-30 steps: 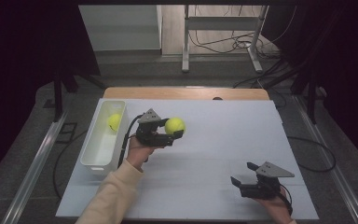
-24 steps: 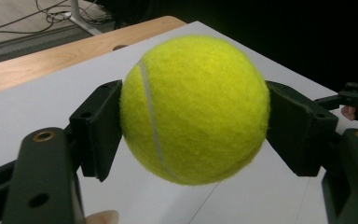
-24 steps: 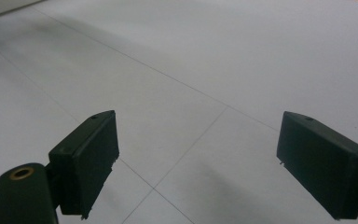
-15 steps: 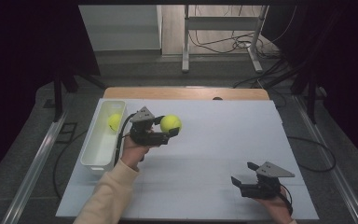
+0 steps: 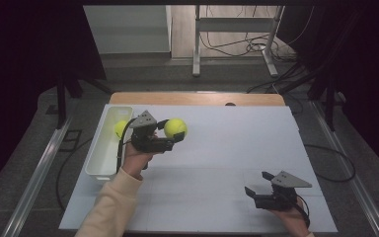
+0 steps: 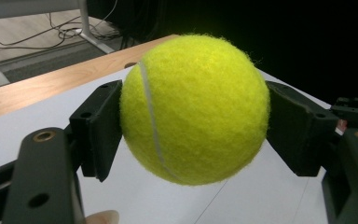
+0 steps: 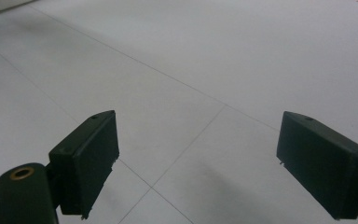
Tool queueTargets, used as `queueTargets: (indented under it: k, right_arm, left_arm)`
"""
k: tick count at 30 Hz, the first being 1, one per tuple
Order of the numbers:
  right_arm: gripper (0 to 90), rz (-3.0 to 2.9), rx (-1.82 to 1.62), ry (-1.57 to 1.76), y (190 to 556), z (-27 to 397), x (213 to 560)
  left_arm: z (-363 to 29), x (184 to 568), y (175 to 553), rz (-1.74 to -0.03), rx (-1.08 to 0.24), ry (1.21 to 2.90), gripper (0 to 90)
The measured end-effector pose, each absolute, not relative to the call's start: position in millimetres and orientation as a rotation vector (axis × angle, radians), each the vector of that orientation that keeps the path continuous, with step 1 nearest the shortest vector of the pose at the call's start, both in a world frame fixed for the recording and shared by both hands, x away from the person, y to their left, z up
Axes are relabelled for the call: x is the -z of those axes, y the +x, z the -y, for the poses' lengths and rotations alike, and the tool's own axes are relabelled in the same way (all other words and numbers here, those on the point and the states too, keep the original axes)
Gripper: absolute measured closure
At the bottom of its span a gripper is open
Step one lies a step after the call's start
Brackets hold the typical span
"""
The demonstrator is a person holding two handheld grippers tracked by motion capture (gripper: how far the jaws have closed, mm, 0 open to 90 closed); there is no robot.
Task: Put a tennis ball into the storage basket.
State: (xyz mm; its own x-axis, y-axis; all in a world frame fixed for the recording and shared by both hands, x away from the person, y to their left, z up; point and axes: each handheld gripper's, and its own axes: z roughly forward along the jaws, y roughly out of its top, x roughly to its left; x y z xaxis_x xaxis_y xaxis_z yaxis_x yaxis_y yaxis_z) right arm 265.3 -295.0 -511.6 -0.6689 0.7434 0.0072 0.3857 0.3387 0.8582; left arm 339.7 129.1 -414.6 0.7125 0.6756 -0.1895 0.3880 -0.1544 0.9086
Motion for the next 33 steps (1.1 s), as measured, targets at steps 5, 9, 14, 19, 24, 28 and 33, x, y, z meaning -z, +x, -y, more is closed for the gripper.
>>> queueTargets:
  k: [5,9,14,19,24,28,33]
  right_arm:
    - [13.4,-2.222,-1.264,0.995,265.1,294.9,511.6]
    - [13.4,-2.221,-1.260,0.996,265.1,295.0,511.5]
    - [13.4,-2.221,-1.262,0.995,265.2,295.0,511.6]
    - [13.4,-2.221,-1.258,0.995,264.9,294.9,511.3]
    - [13.5,-2.221,-1.260,0.995,265.2,295.0,511.6]
    - [13.4,-2.221,-1.256,0.995,265.1,295.0,511.6]
    - [13.5,-2.223,-1.255,0.994,265.2,295.1,511.6]
  left_arm:
    - [-133.9,411.5,337.6,-0.846,-0.321,1.764,25.8]
    - [-137.3,410.1,337.4,-0.852,-0.324,1.756,25.8]
    - [-143.9,408.6,336.2,-0.866,-0.334,1.752,25.8]
    - [-150.6,406.5,334.3,-0.880,-0.346,1.742,25.8]
    - [-156.8,404.9,334.1,-0.894,-0.350,1.730,25.8]
    - [-161.1,403.3,333.7,-0.902,-0.357,1.725,25.8]
    - [-165.1,403.0,333.7,-0.914,-0.357,1.716,25.8]
